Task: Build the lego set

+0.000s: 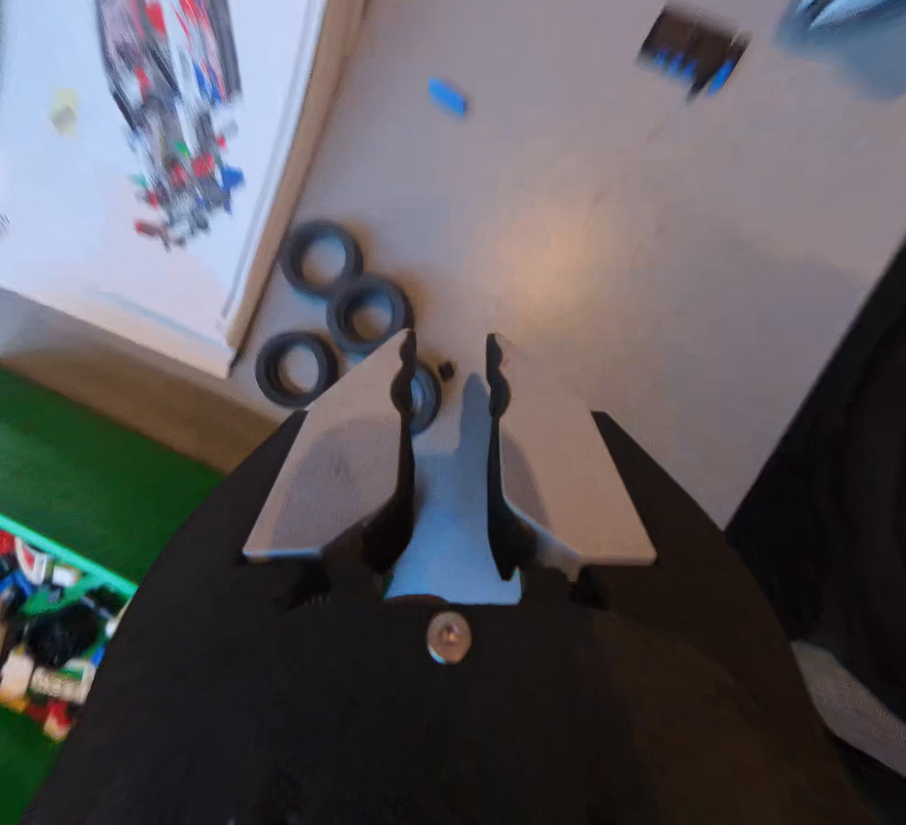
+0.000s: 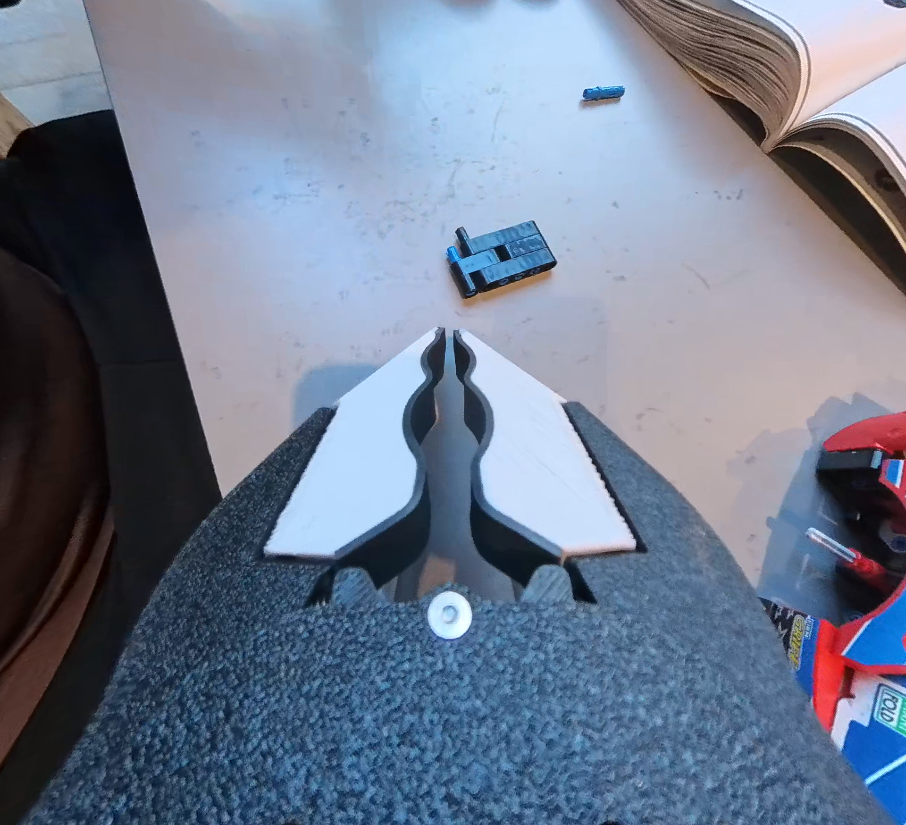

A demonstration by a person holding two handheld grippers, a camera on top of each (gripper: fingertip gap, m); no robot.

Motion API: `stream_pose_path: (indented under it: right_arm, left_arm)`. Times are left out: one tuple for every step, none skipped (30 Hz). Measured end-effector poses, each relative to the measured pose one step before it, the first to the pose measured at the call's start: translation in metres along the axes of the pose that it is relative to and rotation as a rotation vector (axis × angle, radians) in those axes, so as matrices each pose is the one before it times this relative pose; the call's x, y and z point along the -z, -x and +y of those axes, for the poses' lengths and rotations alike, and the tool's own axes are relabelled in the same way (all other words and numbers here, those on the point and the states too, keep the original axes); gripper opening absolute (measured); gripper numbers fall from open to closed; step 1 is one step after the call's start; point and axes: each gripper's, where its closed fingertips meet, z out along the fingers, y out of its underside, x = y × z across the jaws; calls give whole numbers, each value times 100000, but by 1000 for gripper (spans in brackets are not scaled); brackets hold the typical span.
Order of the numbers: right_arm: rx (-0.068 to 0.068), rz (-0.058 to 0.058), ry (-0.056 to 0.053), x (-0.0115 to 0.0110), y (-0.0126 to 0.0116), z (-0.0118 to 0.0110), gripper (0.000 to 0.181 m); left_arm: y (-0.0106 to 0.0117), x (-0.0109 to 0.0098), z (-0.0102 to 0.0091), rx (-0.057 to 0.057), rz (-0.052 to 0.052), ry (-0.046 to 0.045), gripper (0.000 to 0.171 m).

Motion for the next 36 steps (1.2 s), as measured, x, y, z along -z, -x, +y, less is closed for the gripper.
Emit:
stream_pose_path:
  right_arm:
    - [223, 160, 140, -10, -1, 13, 3]
    - [77, 34, 59, -13, 8, 6, 3]
    - [-48, -57, -39, 5, 1, -11, 3]
    - [-139, -113, -21, 1, 6, 2, 3]
    - [-185, -173, 99, -9, -5, 18, 3]
    - [-164, -286, 206, -19, 23, 17, 3]
    - [-70, -403, 221, -32, 31, 21, 3]
    - [30, -374, 160, -32, 42, 14, 3]
    - [124, -279, 47, -27, 33, -6, 3]
    - [208, -293, 13, -26, 48, -23, 3]
    - [263, -378, 91, -36, 63, -13, 3]
    - [296, -382, 143, -24, 67, 14, 3]
    - [337, -294, 58, -18, 63, -2, 3]
    - [357, -208, -93, 13, 69, -16, 3]
    - [320, -165, -208, 15, 49, -22, 3]
    - [268, -227, -225, 22, 51, -30, 3]
    - [216, -315, -126, 15, 65, -15, 3]
    - [204, -294, -43, 7, 61, -1, 3]
    - [227, -236, -24, -1, 58, -7, 3]
    - [256, -247, -20, -1, 58, -7, 3]
    - [286, -274, -66, 3, 62, -7, 3]
    - [290, -311, -127, 4, 80, -12, 3]
    - [276, -351, -157, 10, 76, -22, 3]
    - [238, -394, -193, 23, 78, -27, 3]
    - [190, -418, -188, 17, 85, -18, 3]
    - [113, -405, -136, 10, 64, -18, 3]
    - [11, -457, -56, 8, 75, -12, 3]
    - [-42, -478, -7, 7, 73, 5, 3]
    - [-30, -407, -50, 8, 71, -11, 3]
    - [38, -353, -147, 14, 75, -16, 3]
    - [88, -353, -173, 22, 93, -27, 3]
    - [94, -420, -114, 19, 103, -11, 3]
    - [132, -435, -33, 6, 118, -3, 3]
    - [231, -398, 46, 1, 125, 11, 3]
    - [287, -358, 103, -10, 109, 7, 3]
    - [298, -345, 144, -5, 97, 15, 3]
  left_arm:
    - [-213, -762, 1264, -1197, -2588, 5284, 25]
    - [-320, -612, 730, -1375, -2161, 2641, 24]
    - [-391, -472, 485, -2105, -1789, 1610, 25]
    - [-173, -359, 367, -2682, -2965, 1490, 26]
    - [113, -308, 219, -3263, -4128, 993, 26]
    - [36, -346, 95, -3998, -2980, 685, 27]
    - [-38, -380, 118, -3872, -1561, 997, 28]
    - [-40, -307, 94, -3204, -524, 1229, 29]
    - [-62, -169, -19, -2265, 717, 1048, 29]
    - [-87, -108, -31, -1188, 1718, 904, 27]
    - [57, -67, 102, 84, 1508, 1250, 25]
    - [154, -36, 120, 1012, 1092, 1282, 21]
    - [-15, 24, -24, 1070, 1868, 71, 20]
    - [-51, -8, 11, 907, 1809, 454, 20]
    - [65, -5, 4, 486, 705, 604, 19]
    - [39, -19, 28, -166, 281, 820, 17]
    - [-55, -28, 21, -791, 367, 863, 18]
    - [-147, -69, 25, -1031, 552, 809, 20]
    - [-60, -69, -13, -773, 95, 446, 19]
    - [-24, -10, 4, -895, 664, 354, 19]
    - [76, -13, 106, -1282, 756, 1354, 18]
    - [125, -49, 94, -1922, 265, 1636, 14]
    - [-9, -7, 100, -3561, 648, 1831, 13]
    - [-58, 36, 173, -5224, 644, 2730, 14]
    - [27, 43, 319, -5704, 23, 3978, 15]
    - [20, 33, 324, -6159, 32, 4228, 15]
    - [-88, 14, 210, -6696, 435, 3460, 16]
    - [-63, 17, 122, -6441, 169, 2417, 16]
    - [8, -16, 86, -5573, 17, 1999, 16]
    - [-3, -18, -9, -3790, 530, 1165, 15]
    - [1, -2, -20, -1476, 926, 1093, 15]
    - [75, -28, -6, 97, 596, 916, 15]
    - [24, -7, -13, 104, 680, 559, 16]
    - [66, -5, -38, -248, 67, 144, 16]
    - [95, -7, -112, -139, -199, -462, 16]
    - [111, -24, -176, 218, -168, -752, 14]
